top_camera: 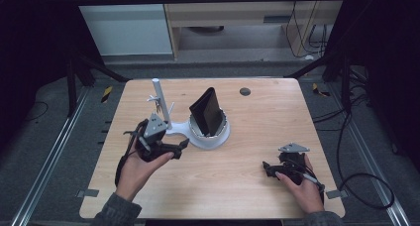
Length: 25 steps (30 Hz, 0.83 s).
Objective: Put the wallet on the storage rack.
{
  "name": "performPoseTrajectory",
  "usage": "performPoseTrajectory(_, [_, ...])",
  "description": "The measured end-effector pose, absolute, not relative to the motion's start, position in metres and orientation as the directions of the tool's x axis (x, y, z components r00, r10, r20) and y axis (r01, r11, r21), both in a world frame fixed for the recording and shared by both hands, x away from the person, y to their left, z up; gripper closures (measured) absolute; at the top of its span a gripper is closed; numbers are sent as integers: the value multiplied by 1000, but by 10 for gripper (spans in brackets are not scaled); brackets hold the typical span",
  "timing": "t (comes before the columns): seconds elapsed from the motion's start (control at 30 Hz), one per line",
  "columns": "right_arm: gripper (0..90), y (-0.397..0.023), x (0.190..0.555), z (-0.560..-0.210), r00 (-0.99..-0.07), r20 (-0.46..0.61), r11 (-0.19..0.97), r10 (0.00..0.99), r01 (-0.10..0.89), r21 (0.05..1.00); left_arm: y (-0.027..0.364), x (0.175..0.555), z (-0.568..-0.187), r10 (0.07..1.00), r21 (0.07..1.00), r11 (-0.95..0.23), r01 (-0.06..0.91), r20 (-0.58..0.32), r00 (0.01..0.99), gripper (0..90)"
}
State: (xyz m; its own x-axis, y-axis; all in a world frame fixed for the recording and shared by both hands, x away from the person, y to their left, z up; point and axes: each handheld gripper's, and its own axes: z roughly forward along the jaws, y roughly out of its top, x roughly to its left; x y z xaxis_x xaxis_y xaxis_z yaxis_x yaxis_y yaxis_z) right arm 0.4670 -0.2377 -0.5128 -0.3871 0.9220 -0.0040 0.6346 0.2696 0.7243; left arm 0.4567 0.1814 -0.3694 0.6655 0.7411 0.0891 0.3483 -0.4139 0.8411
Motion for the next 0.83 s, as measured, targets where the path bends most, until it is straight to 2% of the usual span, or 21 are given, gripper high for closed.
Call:
performPoseTrajectory(0.17, [13, -237, 467, -513, -384, -3, 267, 924, 636, 724, 196, 448, -415, 743, 796, -465, 387, 114, 659, 69])
performPoseTrajectory(0.33, [7, -237, 467, -513, -381, -1, 264, 924, 637, 724, 231, 457, -467, 802, 749, -444, 491, 87, 591, 61])
performPoseTrajectory(0.57, [7, -237, 464, -513, -387, -4, 270, 922, 635, 724, 265, 468, -493, 846, 721, -420, 552, 90, 526, 70])
performPoseTrajectory(0.77, [7, -237, 462, -513, -394, -1, 272, 919, 633, 725, 266, 474, -503, 854, 694, -411, 591, 67, 516, 62])
performPoseTrajectory(0.83, [7, -237, 462, -513, -395, 1, 272, 919, 634, 724, 266, 476, -506, 857, 701, -383, 601, 27, 514, 29])
